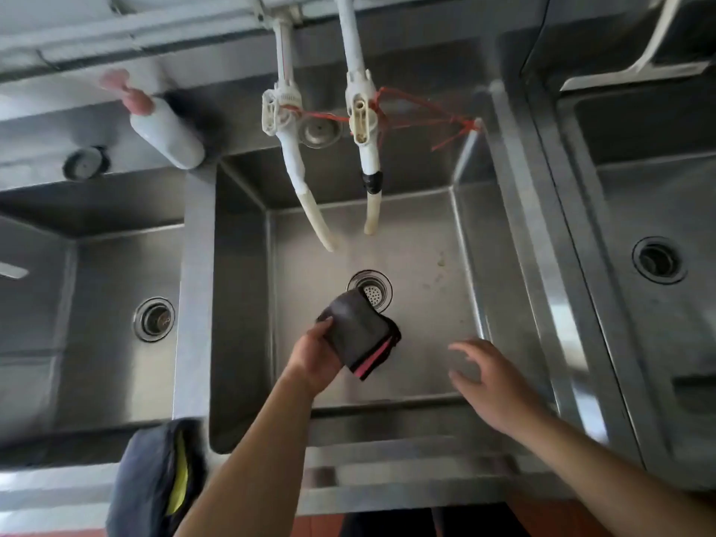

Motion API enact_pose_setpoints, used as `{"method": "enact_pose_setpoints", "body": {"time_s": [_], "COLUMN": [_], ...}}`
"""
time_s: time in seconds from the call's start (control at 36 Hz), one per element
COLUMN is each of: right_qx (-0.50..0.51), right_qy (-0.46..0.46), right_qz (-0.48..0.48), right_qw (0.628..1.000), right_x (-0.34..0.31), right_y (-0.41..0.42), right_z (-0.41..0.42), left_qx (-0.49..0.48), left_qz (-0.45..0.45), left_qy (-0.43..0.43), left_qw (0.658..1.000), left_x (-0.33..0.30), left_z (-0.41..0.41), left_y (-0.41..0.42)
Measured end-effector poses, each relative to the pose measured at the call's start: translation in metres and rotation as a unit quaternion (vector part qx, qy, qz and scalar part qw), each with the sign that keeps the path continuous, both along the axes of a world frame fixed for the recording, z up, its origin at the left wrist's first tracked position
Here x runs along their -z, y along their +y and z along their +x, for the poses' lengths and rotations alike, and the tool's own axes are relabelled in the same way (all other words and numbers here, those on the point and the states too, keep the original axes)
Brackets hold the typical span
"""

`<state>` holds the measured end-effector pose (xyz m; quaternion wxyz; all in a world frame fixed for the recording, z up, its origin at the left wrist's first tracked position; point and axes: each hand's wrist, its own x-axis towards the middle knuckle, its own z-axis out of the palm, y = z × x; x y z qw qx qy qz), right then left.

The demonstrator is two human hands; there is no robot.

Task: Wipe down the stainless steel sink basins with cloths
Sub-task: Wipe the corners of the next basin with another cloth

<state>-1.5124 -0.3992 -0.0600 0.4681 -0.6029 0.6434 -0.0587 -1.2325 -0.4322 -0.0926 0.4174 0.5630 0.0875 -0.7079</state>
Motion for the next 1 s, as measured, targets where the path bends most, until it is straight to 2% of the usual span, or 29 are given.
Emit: {"method": "enact_pose_setpoints", "body": {"time_s": [0.08, 0.14, 0.17, 0.19, 0.25, 0.28, 0.33, 0.36, 0.42, 0.47, 0.5, 0.53, 0.56, 0.61, 0.67, 0.72, 0.78, 0.83, 0.92, 1.0], "right_qx": [0.003, -0.015, -0.021, -0.021, -0.008, 0.002, 0.026, 0.036, 0.046, 0.043, 0.037, 0.03, 0.022, 0.001, -0.028, -0.048, -0.051, -0.045, -0.048, -0.078], "right_qy": [0.027, 0.05, 0.061, 0.074, 0.086, 0.082, 0.057, 0.042, 0.025, 0.027, 0.033, 0.04, 0.05, 0.086, 0.15, 0.219, 0.276, 0.317, 0.352, 0.393], "right_qz": [0.004, -0.013, -0.028, -0.041, -0.052, -0.054, -0.06, -0.064, -0.063, -0.067, -0.072, -0.084, -0.108, -0.178, -0.231, -0.273, -0.3, -0.292, -0.245, -0.233], "right_qw": [1.0, 0.999, 0.998, 0.996, 0.995, 0.995, 0.996, 0.996, 0.997, 0.996, 0.996, 0.995, 0.993, 0.98, 0.961, 0.935, 0.912, 0.901, 0.902, 0.886], "right_x": [0.019, 0.032, 0.038, 0.043, 0.048, 0.049, 0.049, 0.048, 0.046, 0.048, 0.049, 0.049, 0.048, 0.044, 0.037, 0.027, 0.017, 0.011, 0.019, 0.031], "right_y": [-0.015, -0.031, -0.042, -0.053, -0.073, -0.08, -0.092, -0.098, -0.105, -0.108, -0.108, -0.109, -0.11, -0.115, -0.126, -0.143, -0.162, -0.179, -0.192, -0.195], "right_z": [0.012, 0.021, 0.025, 0.029, 0.036, 0.04, 0.046, 0.049, 0.054, 0.053, 0.051, 0.049, 0.045, 0.034, 0.018, -0.003, -0.026, -0.047, -0.065, -0.07], "left_qx": [-0.039, -0.055, -0.023, 0.029, 0.155, 0.185, 0.227, 0.285, 0.399, 0.518, 0.535, 0.538, 0.533, 0.49, 0.453, 0.464, 0.458, 0.444, 0.438, 0.458], "left_qz": [0.058, 0.073, 0.064, 0.05, 0.017, -0.004, -0.053, -0.052, -0.052, -0.066, -0.072, -0.088, -0.09, -0.071, -0.064, -0.059, -0.05, -0.023, -0.004, -0.039], "left_qy": [-0.073, -0.179, -0.255, -0.338, -0.499, -0.549, -0.591, -0.603, -0.559, -0.569, -0.611, -0.632, -0.641, -0.666, -0.692, -0.668, -0.674, -0.679, -0.657, -0.649], "left_qw": [0.995, 0.98, 0.964, 0.939, 0.853, 0.815, 0.772, 0.744, 0.725, 0.636, 0.579, 0.551, 0.545, 0.558, 0.558, 0.579, 0.577, 0.584, 0.613, 0.606], "left_x": [0.039, 0.055, 0.064, 0.073, 0.084, 0.093, 0.112, 0.124, 0.161, 0.193, 0.205, 0.21, 0.211, 0.205, 0.215, 0.22, 0.224, 0.228, 0.231, 0.232], "left_z": [0.009, 0.018, 0.024, 0.029, 0.038, 0.039, 0.034, 0.028, 0.018, 0.008, 0.003, -0.003, -0.006, -0.005, 0.006, 0.012, 0.007, -0.008, -0.044, -0.094], "left_y": [-0.025, -0.05, -0.063, -0.076, -0.092, -0.101, -0.121, -0.133, -0.146, -0.151, -0.151, -0.148, -0.145, -0.142, -0.141, -0.143, -0.143, -0.148, -0.154, -0.15]}}
